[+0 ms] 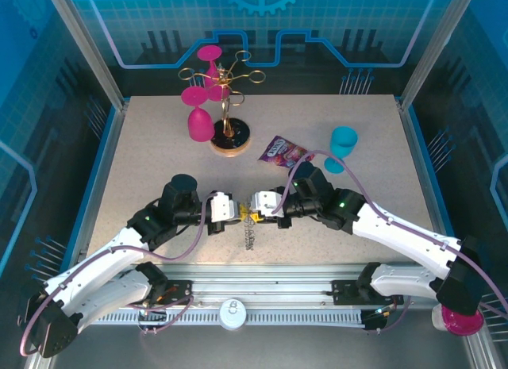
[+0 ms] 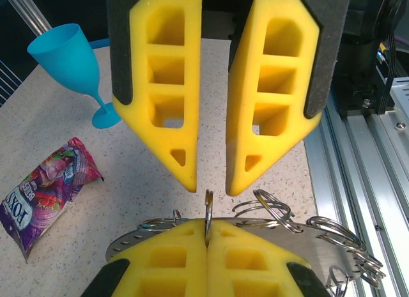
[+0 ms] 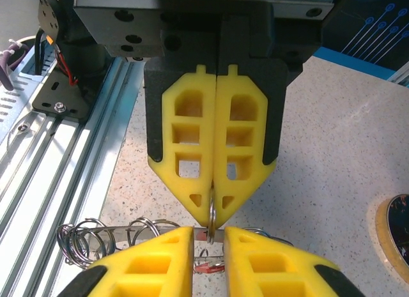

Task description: Put the keys on the keyring

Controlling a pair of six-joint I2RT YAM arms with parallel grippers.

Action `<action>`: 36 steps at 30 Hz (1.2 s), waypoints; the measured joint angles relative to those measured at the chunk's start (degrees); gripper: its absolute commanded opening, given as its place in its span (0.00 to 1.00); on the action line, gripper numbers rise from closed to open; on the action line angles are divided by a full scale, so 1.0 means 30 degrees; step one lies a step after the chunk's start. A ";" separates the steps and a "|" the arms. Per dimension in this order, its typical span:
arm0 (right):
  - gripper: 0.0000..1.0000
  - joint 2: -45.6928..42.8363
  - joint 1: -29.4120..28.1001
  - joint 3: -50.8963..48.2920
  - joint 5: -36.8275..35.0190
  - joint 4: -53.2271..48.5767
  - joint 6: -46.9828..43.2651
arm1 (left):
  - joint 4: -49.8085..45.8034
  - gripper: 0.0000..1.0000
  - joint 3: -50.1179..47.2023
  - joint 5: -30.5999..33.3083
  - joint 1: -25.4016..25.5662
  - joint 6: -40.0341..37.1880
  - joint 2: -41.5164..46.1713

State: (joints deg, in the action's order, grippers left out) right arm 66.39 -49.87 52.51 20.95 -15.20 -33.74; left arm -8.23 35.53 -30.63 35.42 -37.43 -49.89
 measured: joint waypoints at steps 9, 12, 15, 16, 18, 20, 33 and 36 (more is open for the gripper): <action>0.22 0.0138 -0.0007 -0.0007 -0.0357 0.0299 0.0153 | -0.0102 0.00 0.0007 0.0831 0.0007 -0.0080 0.0000; 0.33 -0.0168 0.0029 -0.0270 -0.1311 0.1399 0.1027 | -0.0335 0.00 0.0036 0.2499 0.0007 -0.0087 0.0000; 0.34 -0.0845 0.0211 -0.0933 -0.2783 0.2827 0.2790 | -0.0648 0.00 0.0066 0.4721 0.0000 -0.0007 0.0022; 0.34 -0.0962 0.0277 -0.1129 -0.3228 0.3184 0.3359 | -0.0729 0.00 0.0073 0.5552 -0.0029 0.0073 0.0051; 0.34 -0.0962 0.0357 -0.1508 -0.4197 0.3912 0.4641 | -0.0991 0.00 0.0073 0.7373 -0.0168 0.0546 0.0291; 0.33 -0.0568 0.0357 -0.1719 -0.5020 0.4335 0.5996 | -0.1333 0.00 0.0066 0.9114 -0.0408 0.1246 0.0765; 0.27 0.8765 -0.1246 0.2863 -0.9245 0.4940 1.6152 | -0.2739 0.00 -0.0685 1.6065 -0.4685 0.6105 0.6054; 0.29 1.1052 -0.1851 0.5071 -0.9697 0.4787 1.8622 | -0.2535 0.00 -0.0845 1.7690 -0.5122 0.6164 0.6186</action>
State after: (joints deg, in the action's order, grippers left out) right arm 99.55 -55.42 67.72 -8.14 -0.84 22.13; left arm -15.84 32.99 22.44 20.05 -18.94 -31.33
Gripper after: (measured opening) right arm 0.281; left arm 0.049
